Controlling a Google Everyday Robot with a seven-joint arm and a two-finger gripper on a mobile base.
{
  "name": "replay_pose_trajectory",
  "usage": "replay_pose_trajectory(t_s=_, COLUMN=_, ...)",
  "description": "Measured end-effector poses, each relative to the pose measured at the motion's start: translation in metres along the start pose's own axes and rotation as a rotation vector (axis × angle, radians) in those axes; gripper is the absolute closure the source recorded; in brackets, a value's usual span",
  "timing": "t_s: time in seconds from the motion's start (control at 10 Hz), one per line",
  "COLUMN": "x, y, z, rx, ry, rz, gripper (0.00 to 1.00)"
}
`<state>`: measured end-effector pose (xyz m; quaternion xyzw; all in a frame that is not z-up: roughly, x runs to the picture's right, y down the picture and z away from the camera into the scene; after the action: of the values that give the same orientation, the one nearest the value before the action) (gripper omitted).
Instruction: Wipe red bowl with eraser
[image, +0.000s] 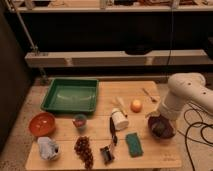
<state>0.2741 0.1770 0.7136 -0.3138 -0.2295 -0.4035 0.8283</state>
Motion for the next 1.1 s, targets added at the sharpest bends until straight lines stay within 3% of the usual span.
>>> replay_pose_trajectory(t_s=0.3, x=0.003, y=0.003, z=0.021, rx=0.008, ry=0.014, rz=0.008, gripper=0.2)
replay_pose_trajectory(t_s=0.8, x=0.034, y=0.043, z=0.011, rx=0.078, ry=0.052, rz=0.091, gripper=0.2)
replay_pose_trajectory(t_s=1.1, x=0.068, y=0.035, z=0.045, rx=0.087, ry=0.016, rz=0.112, gripper=0.2)
